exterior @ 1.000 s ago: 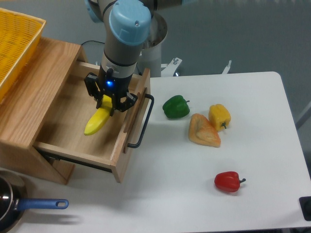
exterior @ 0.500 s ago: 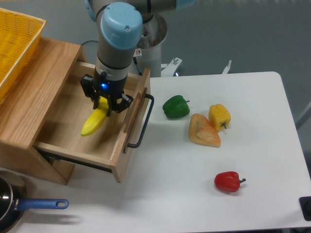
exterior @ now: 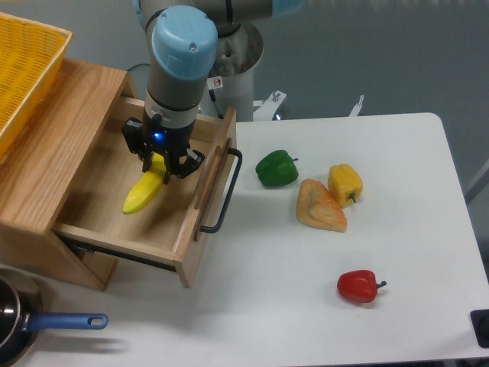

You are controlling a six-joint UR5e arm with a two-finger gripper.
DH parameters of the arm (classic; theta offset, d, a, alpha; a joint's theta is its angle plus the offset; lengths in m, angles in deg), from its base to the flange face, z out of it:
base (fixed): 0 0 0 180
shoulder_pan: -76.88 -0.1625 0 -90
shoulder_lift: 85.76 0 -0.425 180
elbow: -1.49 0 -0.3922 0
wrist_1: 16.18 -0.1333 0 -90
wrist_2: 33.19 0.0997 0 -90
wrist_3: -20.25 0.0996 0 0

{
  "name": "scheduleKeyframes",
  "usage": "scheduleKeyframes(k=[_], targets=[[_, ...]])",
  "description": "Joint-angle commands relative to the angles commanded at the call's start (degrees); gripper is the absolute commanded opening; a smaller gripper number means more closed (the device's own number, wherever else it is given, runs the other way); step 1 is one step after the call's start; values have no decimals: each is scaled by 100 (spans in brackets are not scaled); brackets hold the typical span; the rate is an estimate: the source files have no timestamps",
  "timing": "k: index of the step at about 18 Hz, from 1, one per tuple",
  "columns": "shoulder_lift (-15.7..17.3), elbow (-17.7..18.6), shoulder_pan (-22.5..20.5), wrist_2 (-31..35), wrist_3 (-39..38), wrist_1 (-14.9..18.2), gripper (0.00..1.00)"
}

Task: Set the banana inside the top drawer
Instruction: 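Lower the banana onto the drawer floor and lay it down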

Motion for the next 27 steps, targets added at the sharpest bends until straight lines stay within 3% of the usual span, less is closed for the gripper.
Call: scheduleKeyframes(k=[13, 25, 27], targets=[[-9, 26, 70, 0, 0, 0, 43], [0, 79, 88, 150, 9, -26, 49], [9, 70, 88, 150, 17, -26, 54]])
